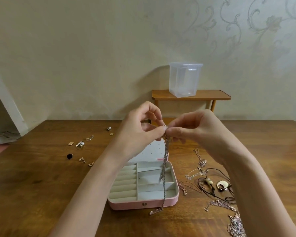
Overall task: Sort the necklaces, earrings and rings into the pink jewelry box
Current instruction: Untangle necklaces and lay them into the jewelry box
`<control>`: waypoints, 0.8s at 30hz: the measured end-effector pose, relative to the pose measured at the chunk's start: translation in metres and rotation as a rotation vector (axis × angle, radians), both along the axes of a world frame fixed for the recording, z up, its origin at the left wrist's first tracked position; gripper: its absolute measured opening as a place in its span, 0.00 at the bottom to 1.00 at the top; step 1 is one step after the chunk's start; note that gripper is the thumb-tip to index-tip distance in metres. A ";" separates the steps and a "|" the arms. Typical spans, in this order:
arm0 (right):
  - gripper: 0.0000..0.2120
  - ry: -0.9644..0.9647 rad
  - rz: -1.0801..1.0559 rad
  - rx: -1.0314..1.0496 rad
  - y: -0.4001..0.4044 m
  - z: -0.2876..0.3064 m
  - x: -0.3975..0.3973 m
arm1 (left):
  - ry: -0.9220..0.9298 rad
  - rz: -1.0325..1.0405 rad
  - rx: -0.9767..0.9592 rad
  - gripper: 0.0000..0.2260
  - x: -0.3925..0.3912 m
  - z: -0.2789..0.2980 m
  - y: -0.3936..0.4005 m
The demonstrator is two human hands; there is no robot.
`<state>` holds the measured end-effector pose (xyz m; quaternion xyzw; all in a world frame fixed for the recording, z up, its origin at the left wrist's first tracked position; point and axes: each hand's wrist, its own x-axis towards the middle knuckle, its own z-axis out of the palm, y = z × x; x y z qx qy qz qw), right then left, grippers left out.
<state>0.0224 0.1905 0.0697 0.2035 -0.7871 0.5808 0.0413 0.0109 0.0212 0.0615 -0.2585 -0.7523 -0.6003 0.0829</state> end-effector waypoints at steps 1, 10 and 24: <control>0.05 -0.013 0.013 0.011 0.001 0.000 0.000 | 0.011 -0.007 -0.033 0.10 0.001 0.001 -0.001; 0.03 -0.016 0.049 0.142 -0.004 0.000 0.004 | 0.098 -0.031 -0.237 0.11 0.005 -0.001 0.006; 0.04 -0.071 0.031 0.066 -0.002 -0.002 0.000 | -0.064 0.109 0.023 0.08 -0.002 -0.012 0.012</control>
